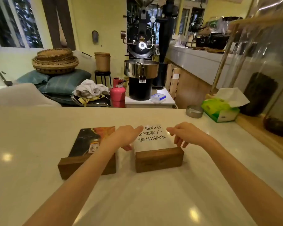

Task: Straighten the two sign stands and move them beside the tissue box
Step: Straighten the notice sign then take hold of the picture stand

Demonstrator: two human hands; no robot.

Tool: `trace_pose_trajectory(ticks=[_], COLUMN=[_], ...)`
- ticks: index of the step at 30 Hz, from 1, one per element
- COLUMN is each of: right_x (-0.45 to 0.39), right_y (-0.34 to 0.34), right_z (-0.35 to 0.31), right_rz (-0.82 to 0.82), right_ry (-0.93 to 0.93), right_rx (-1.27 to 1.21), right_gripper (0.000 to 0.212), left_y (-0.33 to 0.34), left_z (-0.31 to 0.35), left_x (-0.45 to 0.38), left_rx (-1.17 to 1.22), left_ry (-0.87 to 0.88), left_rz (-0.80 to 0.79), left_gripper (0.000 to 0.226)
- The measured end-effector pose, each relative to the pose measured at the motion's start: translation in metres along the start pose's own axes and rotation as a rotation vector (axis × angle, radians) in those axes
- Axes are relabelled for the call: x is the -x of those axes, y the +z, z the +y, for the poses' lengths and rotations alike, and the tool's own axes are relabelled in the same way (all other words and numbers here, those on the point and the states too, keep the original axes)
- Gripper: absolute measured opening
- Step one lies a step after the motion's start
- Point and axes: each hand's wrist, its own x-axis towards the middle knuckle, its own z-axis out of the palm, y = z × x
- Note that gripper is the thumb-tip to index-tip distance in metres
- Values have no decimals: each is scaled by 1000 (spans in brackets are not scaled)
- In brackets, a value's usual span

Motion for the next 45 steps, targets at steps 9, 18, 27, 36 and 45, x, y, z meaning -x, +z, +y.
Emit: trace_pose_trajectory(ticks=[9,18,27,36,45], right_x=[5,9,16,18,25], right_y=[18,26,22,22,27], right_z=[19,25,22,17,15], right_rz=[-39,-21,85,186,308], right_ry=[137,151,74,-9,-148], right_rx=[-367,-710,-747,-708,-770], right_gripper=[32,11,26,37,25], left_y=[18,11,7,4,2], left_z=[-12,-15,-13,-10,-14], left_x=[4,3,8,9,6], left_rx=[32,194,387,422,367], left_ry=[14,-22,44,173,342], left_rz=[23,-68,9,127,291], left_gripper=[30,2,31,41,31])
